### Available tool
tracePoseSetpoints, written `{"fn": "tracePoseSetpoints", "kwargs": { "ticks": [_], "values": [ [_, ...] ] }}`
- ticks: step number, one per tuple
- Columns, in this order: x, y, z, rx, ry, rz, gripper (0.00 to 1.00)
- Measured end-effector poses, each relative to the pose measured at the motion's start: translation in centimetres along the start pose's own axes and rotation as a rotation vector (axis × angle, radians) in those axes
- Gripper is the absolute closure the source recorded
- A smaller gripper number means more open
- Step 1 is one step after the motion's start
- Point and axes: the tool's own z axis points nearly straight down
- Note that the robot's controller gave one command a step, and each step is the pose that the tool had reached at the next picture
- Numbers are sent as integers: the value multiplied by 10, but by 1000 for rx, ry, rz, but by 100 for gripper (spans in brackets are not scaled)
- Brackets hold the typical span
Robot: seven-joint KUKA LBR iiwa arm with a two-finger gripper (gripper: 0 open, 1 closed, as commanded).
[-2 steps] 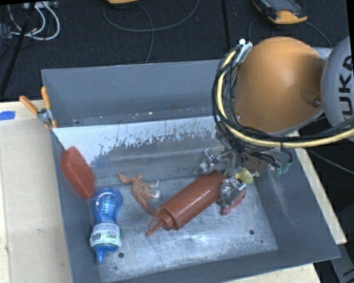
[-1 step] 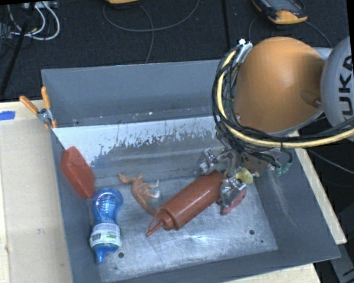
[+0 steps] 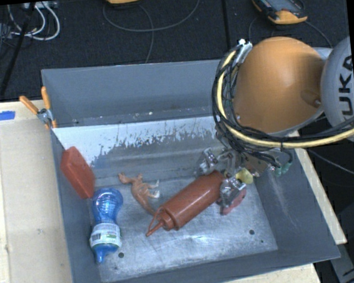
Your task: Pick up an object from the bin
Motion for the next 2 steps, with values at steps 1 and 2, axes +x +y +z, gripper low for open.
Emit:
{"fn": "tracePoseSetpoints", "kwargs": {
  "ticks": [1,2],
  "values": [
    [0,0,0,0,0,0,0],
    [0,0,0,0,0,0,0]
  ]
}}
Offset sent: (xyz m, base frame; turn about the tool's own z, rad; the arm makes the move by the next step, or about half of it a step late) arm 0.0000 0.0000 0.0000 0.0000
